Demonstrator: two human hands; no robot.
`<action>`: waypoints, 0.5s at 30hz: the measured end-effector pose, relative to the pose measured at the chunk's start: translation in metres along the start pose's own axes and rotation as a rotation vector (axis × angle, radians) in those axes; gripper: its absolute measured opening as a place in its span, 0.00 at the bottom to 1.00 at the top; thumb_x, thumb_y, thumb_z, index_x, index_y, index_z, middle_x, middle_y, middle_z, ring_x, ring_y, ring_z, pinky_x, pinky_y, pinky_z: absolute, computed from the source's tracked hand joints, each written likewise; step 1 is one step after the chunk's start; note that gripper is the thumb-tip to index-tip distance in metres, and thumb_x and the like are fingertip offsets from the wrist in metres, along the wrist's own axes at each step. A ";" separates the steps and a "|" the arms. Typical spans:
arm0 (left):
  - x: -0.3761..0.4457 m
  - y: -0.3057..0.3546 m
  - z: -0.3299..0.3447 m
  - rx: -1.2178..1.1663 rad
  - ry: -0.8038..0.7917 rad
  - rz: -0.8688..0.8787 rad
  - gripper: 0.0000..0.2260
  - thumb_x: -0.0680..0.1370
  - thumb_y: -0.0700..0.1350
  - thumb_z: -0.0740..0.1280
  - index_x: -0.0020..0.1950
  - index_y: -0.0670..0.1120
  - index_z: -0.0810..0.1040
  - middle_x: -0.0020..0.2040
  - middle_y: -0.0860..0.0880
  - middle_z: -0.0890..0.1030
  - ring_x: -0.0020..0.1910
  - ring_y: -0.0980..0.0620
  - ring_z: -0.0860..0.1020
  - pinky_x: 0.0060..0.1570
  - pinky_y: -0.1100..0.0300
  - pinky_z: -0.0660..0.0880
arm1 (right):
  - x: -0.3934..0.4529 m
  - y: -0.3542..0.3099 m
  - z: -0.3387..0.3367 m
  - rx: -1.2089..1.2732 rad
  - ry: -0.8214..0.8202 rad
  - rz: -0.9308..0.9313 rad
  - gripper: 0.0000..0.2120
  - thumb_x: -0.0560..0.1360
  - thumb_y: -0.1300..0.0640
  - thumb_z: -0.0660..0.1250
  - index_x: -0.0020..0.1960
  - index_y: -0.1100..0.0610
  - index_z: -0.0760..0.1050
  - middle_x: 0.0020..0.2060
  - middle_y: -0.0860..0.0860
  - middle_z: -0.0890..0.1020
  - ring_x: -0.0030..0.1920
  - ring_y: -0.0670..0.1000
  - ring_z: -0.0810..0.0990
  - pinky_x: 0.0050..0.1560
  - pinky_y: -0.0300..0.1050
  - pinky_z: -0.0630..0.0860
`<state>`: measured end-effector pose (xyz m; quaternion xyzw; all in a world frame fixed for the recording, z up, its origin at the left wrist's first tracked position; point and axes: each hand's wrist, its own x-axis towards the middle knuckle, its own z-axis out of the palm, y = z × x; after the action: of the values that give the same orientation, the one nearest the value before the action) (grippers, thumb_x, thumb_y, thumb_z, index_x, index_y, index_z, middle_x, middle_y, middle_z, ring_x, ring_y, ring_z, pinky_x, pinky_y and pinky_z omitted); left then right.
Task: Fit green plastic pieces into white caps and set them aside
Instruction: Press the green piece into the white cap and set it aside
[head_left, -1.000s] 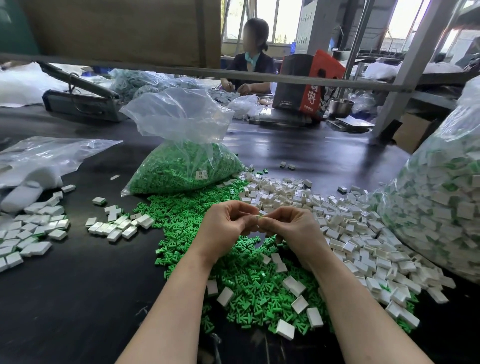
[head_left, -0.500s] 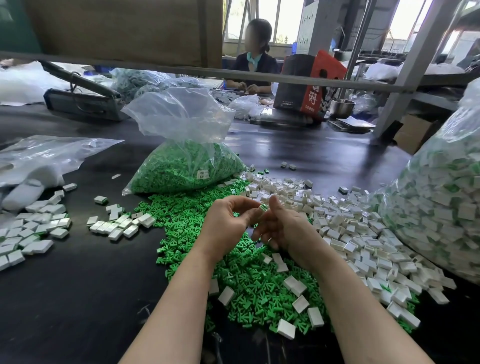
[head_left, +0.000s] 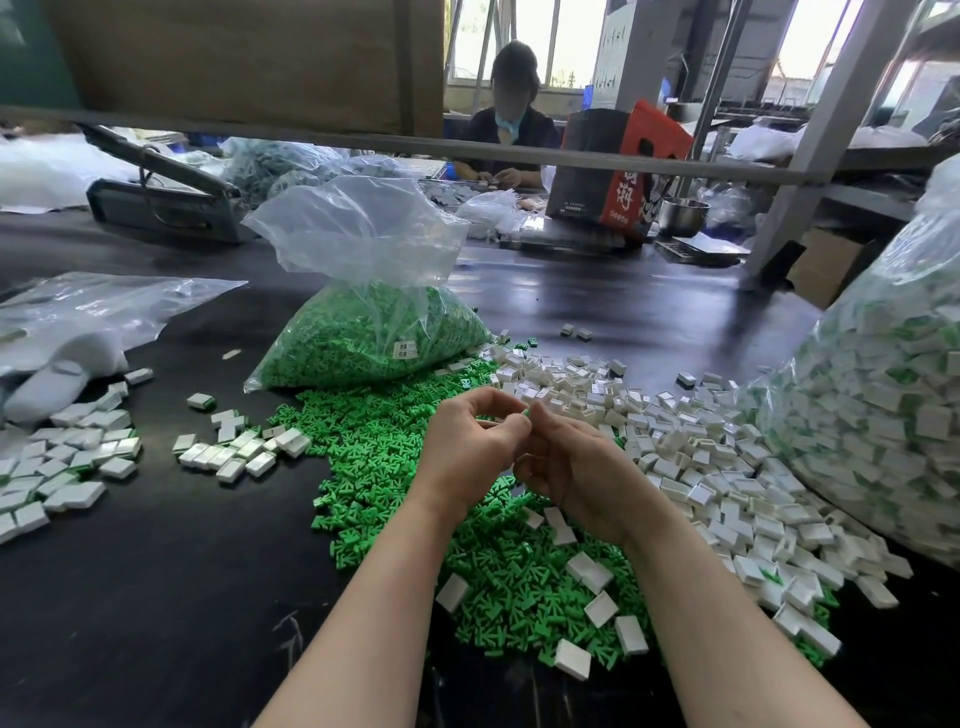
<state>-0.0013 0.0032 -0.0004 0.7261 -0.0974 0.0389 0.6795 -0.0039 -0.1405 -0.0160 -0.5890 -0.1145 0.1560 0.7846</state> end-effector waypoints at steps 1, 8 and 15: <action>-0.001 0.001 0.001 0.006 0.011 0.003 0.01 0.71 0.43 0.70 0.41 0.46 0.80 0.31 0.49 0.83 0.30 0.52 0.80 0.33 0.58 0.79 | 0.000 0.001 0.000 -0.002 0.001 0.001 0.24 0.74 0.42 0.68 0.61 0.57 0.80 0.44 0.57 0.81 0.37 0.49 0.77 0.37 0.41 0.69; -0.002 -0.002 0.004 0.090 0.042 0.054 0.04 0.66 0.47 0.67 0.38 0.48 0.79 0.25 0.54 0.77 0.24 0.55 0.73 0.29 0.57 0.74 | 0.001 0.005 -0.002 0.029 -0.010 -0.008 0.17 0.71 0.43 0.71 0.52 0.54 0.84 0.40 0.51 0.81 0.36 0.47 0.77 0.33 0.37 0.71; -0.003 0.000 0.007 -0.006 0.031 0.037 0.01 0.66 0.44 0.69 0.36 0.48 0.80 0.28 0.47 0.79 0.27 0.49 0.77 0.31 0.55 0.78 | 0.000 0.005 -0.004 0.023 0.010 -0.021 0.14 0.71 0.46 0.71 0.51 0.53 0.84 0.38 0.50 0.81 0.37 0.46 0.78 0.37 0.38 0.71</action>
<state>-0.0048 -0.0031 -0.0016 0.7215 -0.1005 0.0627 0.6822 -0.0028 -0.1427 -0.0218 -0.5796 -0.1152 0.1461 0.7934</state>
